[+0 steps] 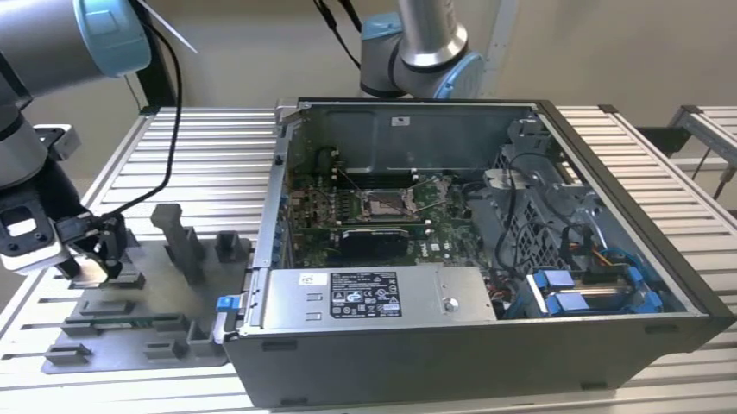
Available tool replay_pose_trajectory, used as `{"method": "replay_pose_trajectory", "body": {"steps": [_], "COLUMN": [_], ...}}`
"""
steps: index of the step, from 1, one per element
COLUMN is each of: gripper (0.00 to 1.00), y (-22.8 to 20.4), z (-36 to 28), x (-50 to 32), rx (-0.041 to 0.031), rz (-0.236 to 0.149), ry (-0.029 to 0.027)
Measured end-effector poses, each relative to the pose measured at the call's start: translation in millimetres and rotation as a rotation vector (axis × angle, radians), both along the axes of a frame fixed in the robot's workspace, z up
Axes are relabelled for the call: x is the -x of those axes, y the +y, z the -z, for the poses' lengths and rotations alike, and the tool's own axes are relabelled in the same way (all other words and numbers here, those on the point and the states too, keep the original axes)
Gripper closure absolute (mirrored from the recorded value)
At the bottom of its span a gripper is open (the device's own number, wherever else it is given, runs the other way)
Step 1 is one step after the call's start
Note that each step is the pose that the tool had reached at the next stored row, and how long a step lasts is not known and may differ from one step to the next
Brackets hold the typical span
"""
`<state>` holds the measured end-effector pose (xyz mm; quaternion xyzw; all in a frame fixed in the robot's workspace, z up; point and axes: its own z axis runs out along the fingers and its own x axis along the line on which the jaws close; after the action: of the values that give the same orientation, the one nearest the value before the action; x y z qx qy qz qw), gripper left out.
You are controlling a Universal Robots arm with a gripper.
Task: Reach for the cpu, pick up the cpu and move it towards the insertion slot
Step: 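Pick up the cpu and move it towards the insertion slot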
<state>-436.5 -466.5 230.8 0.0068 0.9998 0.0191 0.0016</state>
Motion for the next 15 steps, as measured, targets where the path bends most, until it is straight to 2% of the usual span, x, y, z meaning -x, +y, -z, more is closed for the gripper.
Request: {"method": "replay_pose_trajectory", "body": {"steps": [15], "gripper": [1.00], "y": [0.5], "z": [-13.3], "x": [0.0], "rx": [0.0005], "rz": [0.000], "ry": [0.0000]}}
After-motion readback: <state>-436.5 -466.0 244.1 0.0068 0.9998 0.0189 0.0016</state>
